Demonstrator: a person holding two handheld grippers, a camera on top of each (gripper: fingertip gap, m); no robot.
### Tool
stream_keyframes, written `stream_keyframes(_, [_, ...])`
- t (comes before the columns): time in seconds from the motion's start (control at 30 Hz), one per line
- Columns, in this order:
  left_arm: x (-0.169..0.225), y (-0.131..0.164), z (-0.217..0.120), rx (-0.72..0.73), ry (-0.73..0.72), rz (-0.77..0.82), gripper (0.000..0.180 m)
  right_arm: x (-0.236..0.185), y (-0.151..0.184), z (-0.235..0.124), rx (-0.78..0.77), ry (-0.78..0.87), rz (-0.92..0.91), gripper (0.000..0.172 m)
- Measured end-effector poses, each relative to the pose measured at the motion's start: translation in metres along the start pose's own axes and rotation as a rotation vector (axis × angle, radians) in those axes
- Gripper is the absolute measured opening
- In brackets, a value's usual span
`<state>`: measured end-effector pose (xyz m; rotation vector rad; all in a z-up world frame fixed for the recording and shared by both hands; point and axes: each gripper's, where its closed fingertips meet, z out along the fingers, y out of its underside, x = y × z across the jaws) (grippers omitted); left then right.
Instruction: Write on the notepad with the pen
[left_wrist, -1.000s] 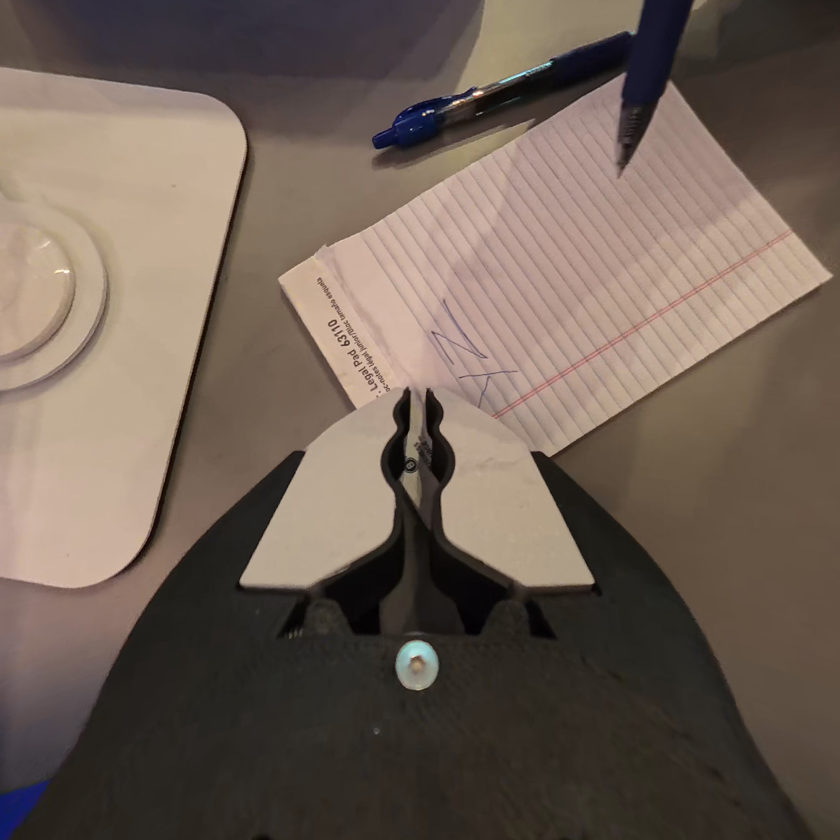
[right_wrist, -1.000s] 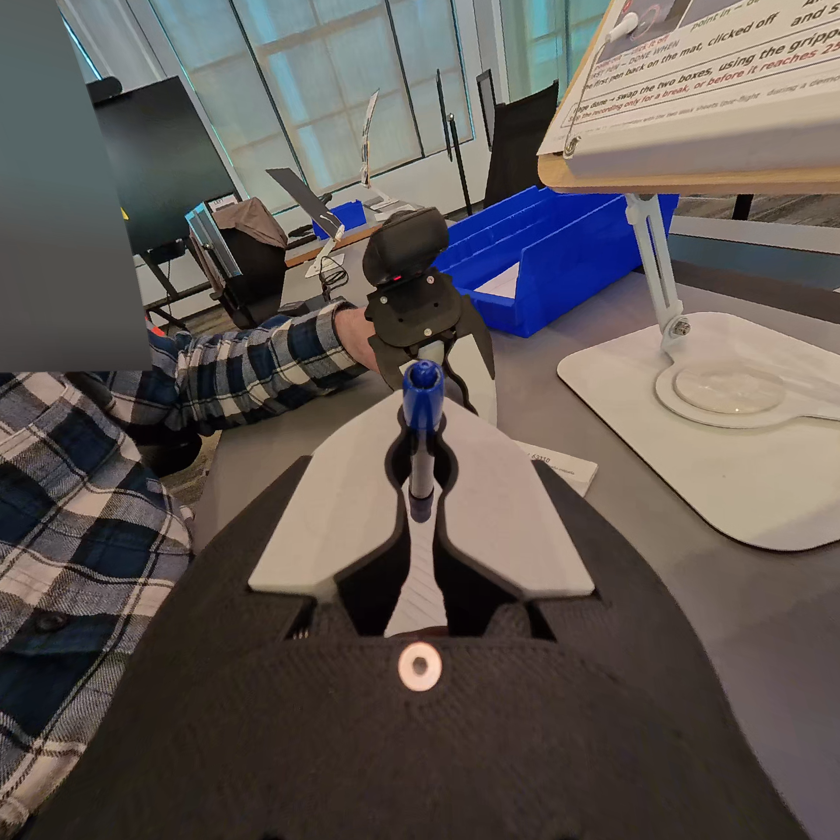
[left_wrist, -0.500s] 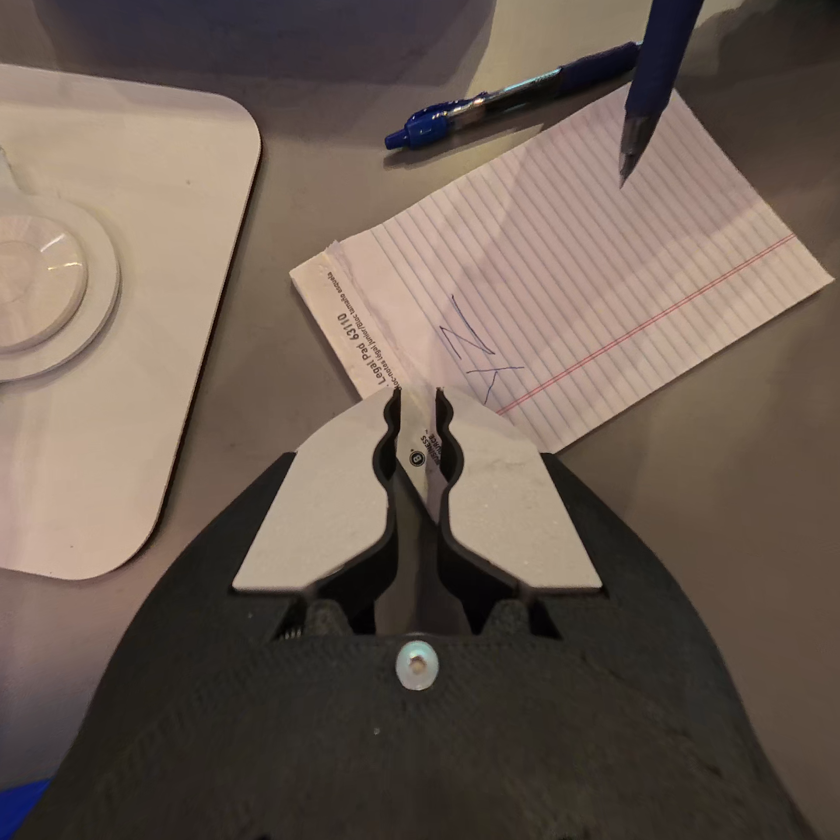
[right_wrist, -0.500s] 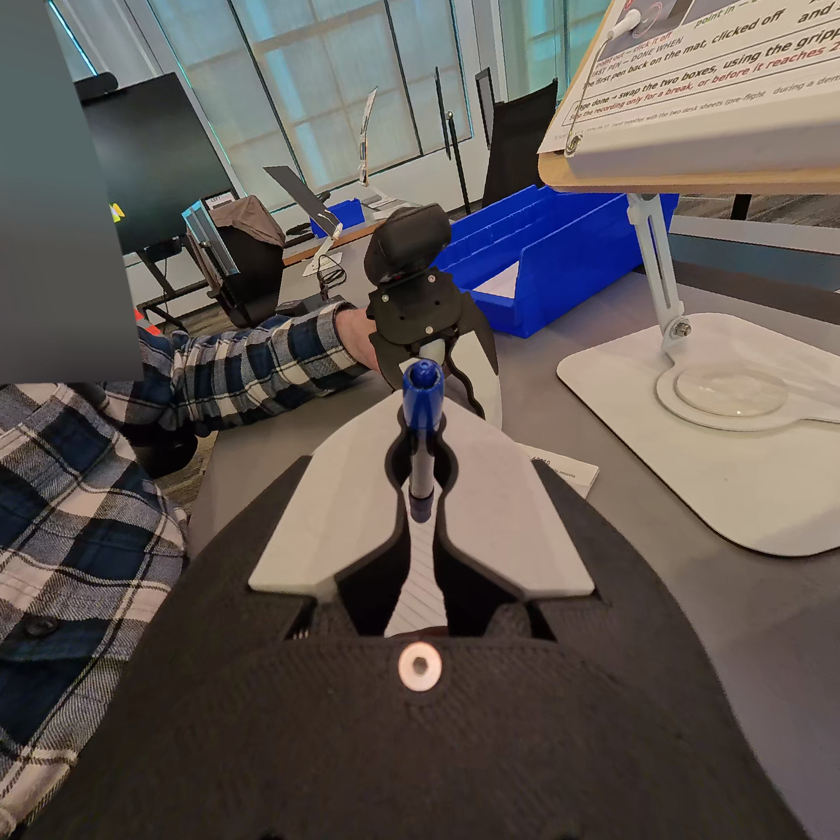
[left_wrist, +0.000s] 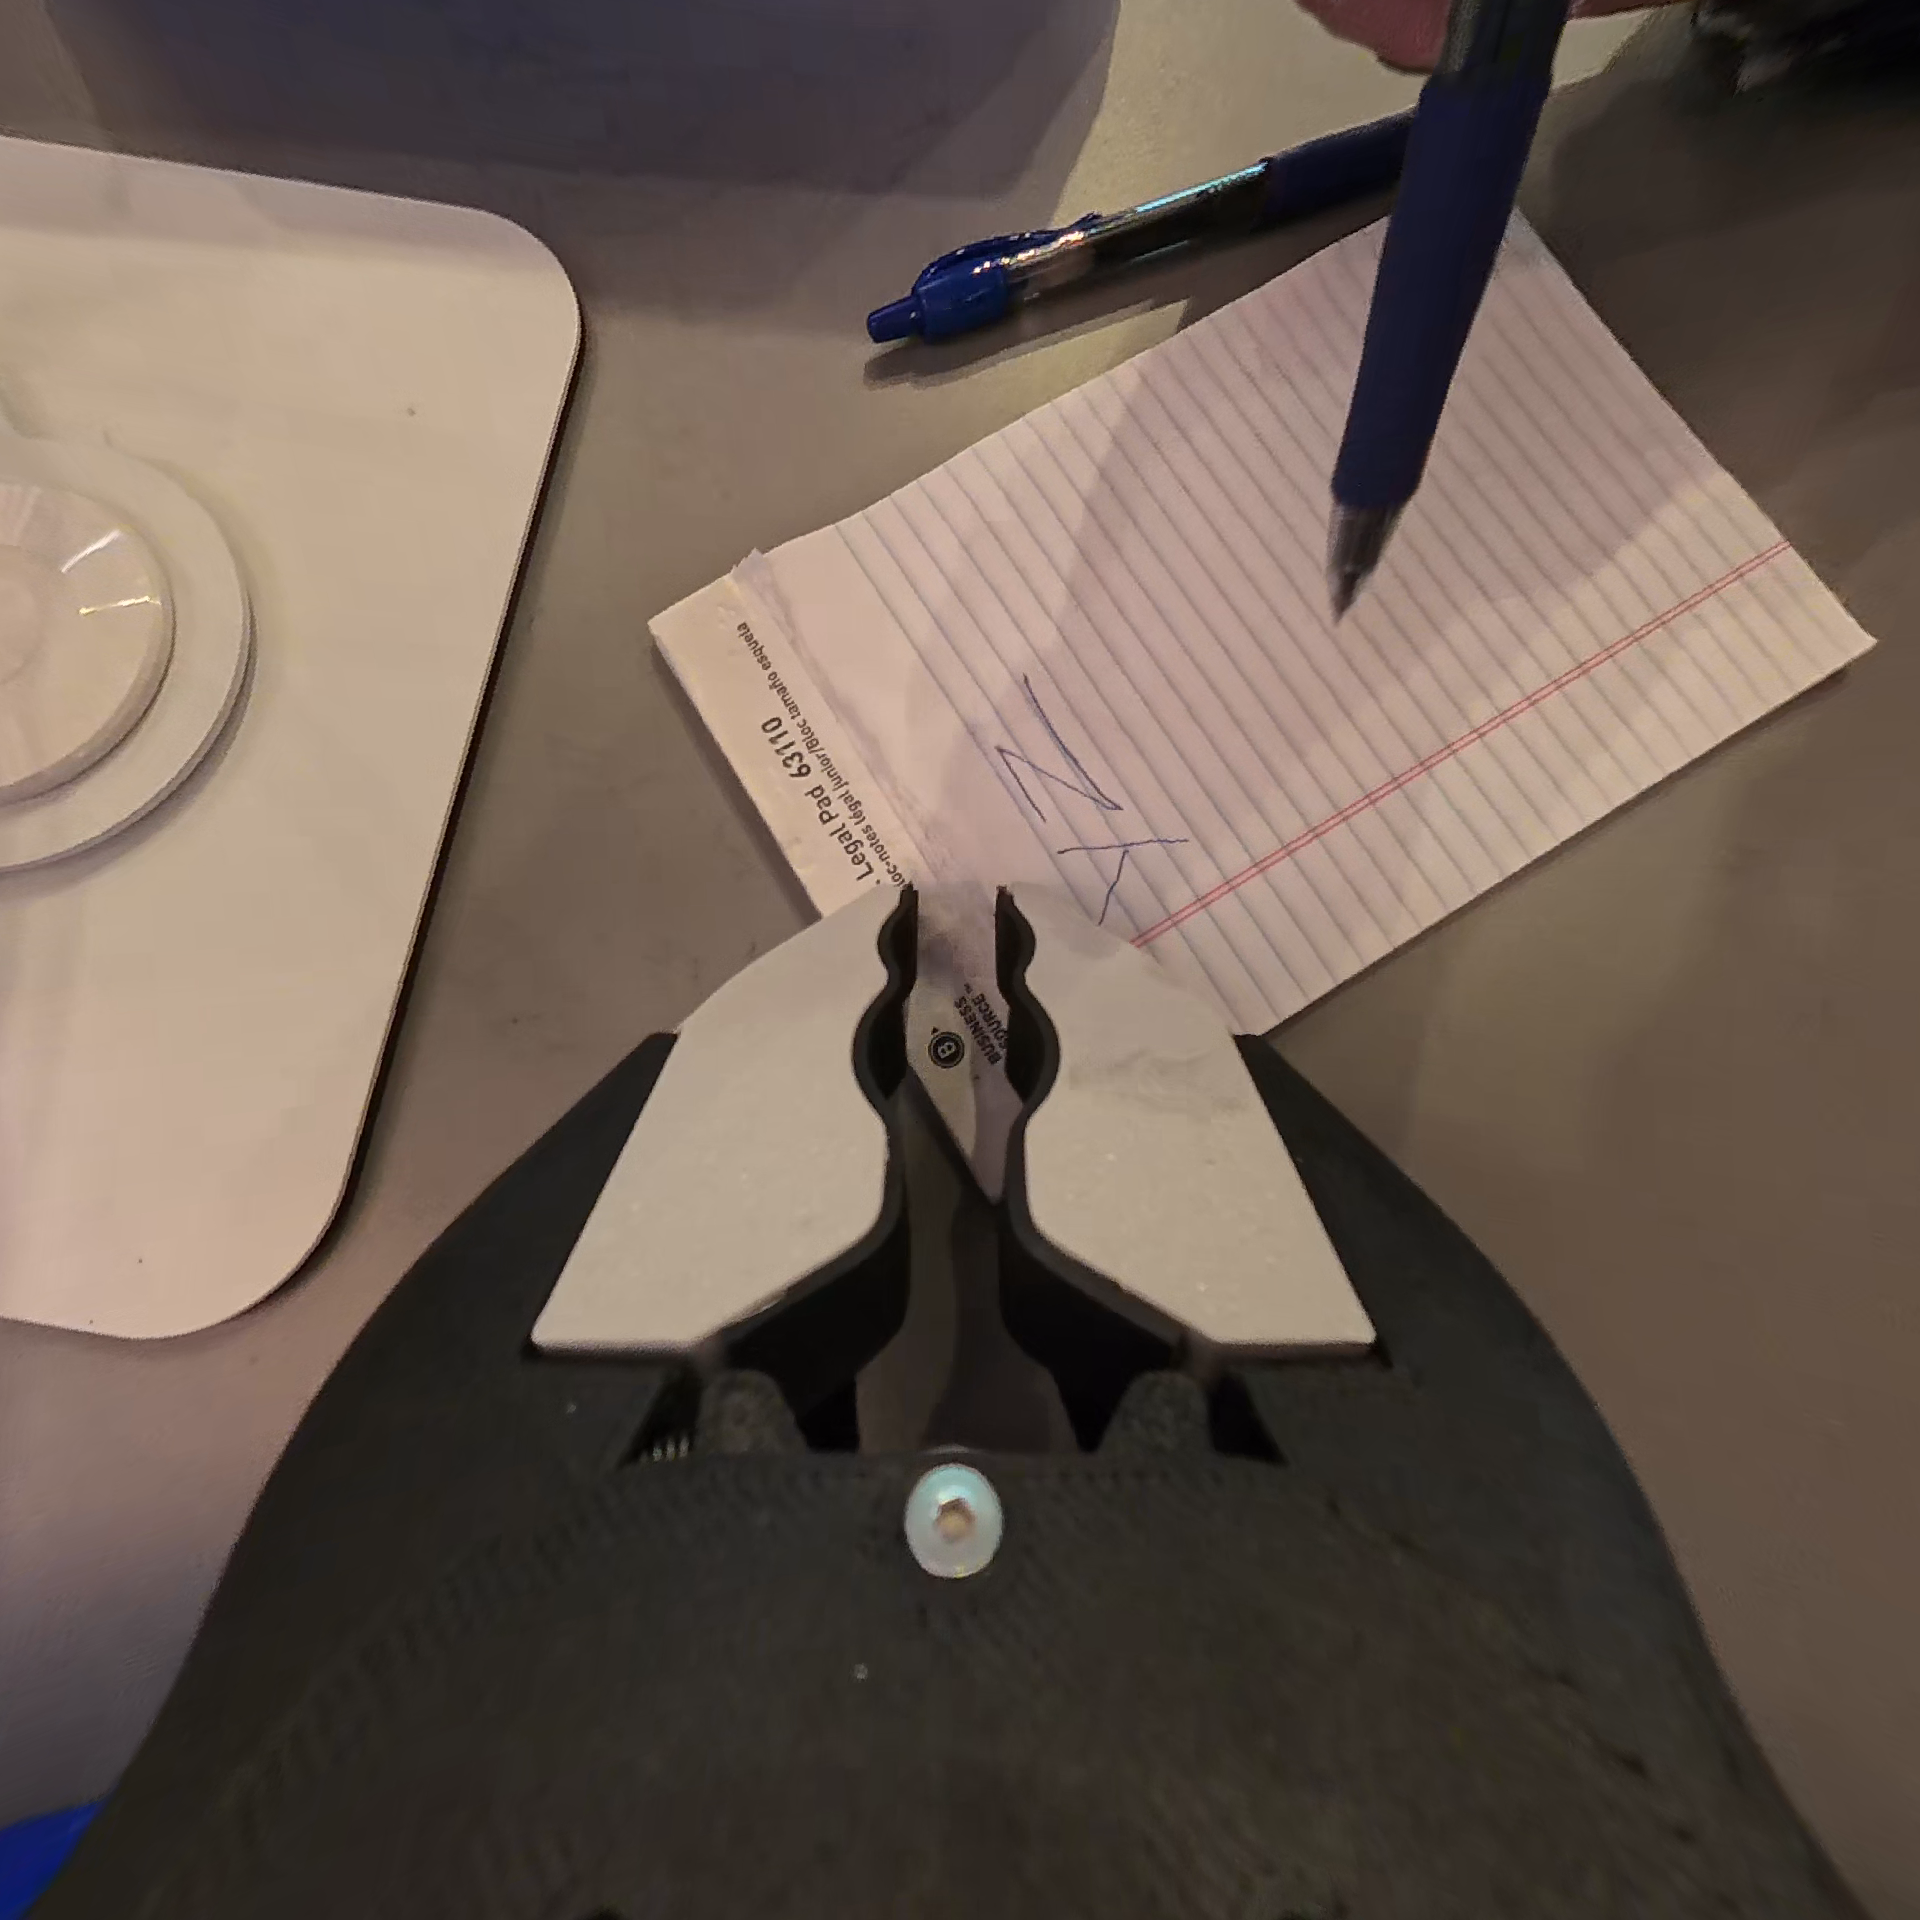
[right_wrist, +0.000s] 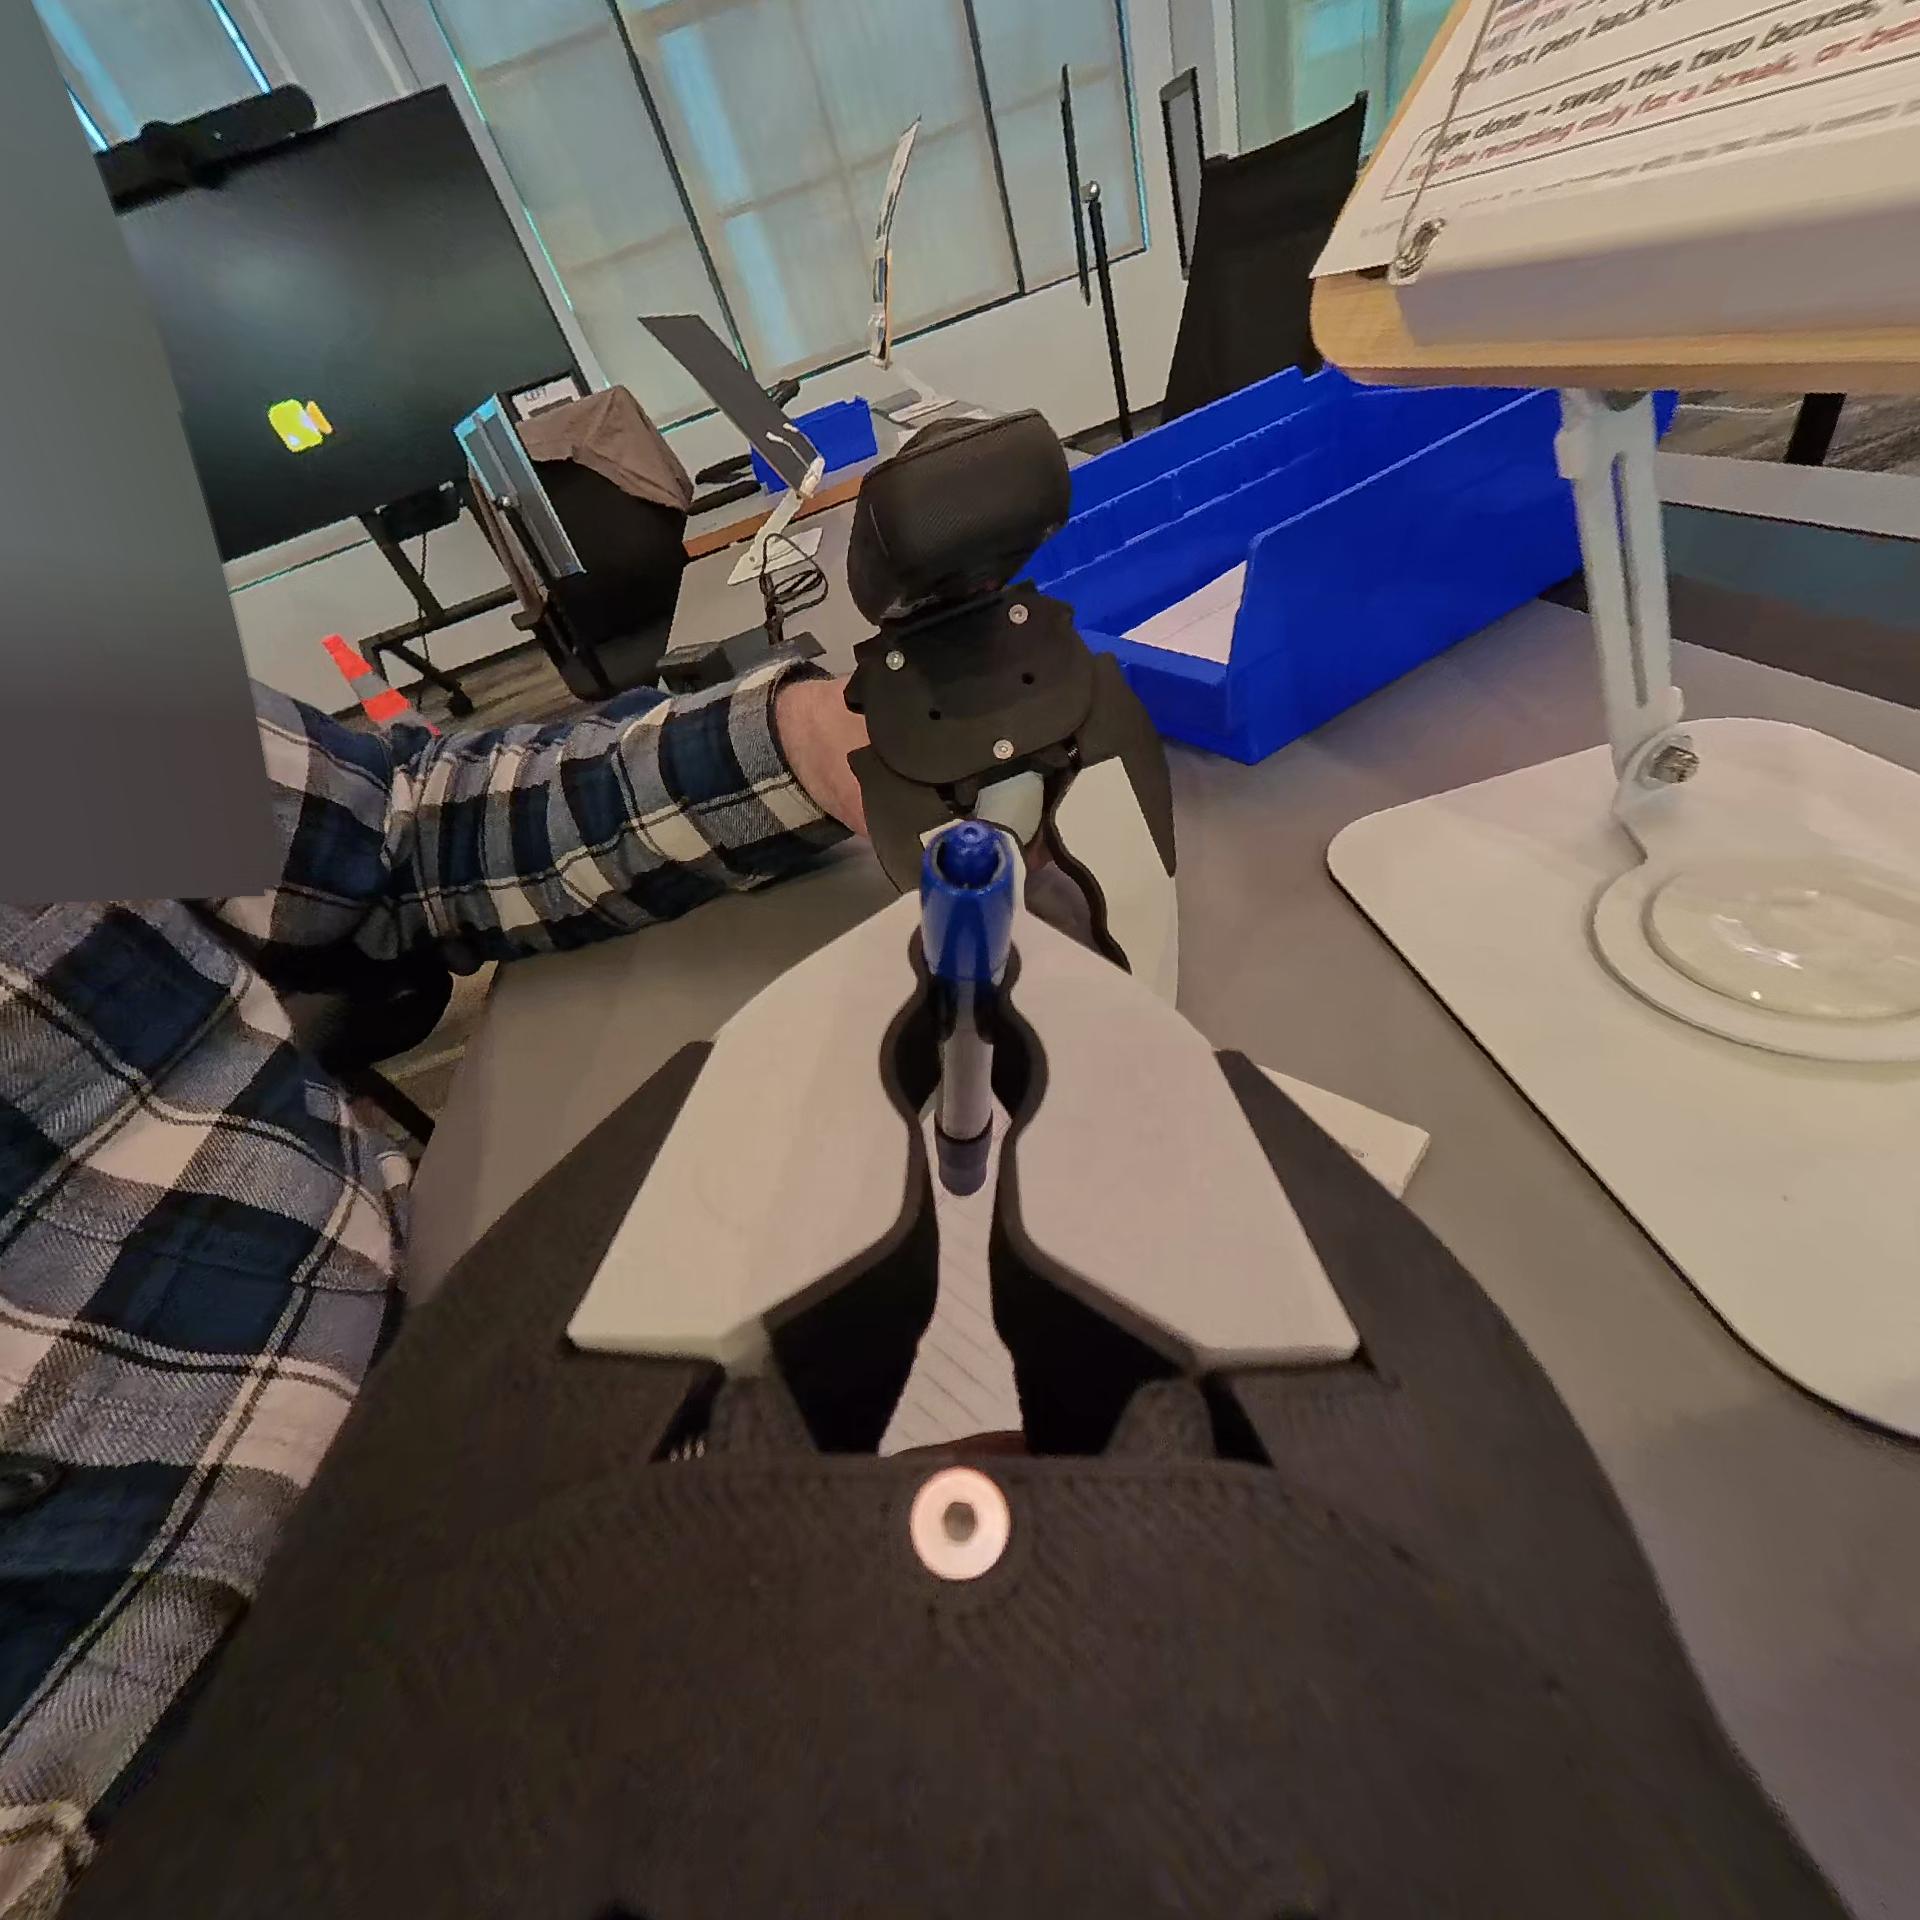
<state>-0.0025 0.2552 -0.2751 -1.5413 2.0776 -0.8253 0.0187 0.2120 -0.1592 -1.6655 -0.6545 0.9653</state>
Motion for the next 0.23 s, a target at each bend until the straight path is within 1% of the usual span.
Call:
stream_keyframes(0.03, [0.000,0.000,0.000,-0.001,-0.002,0.001,0.014,0.000,0.001,0.004,-0.008,-0.008,-0.004,0.005])
stream_keyframes(0.23, [0.000,0.000,0.000,0.000,-0.004,0.004,0.013,0.005,0.001,0.018,-0.024,-0.029,-0.018,0.005])
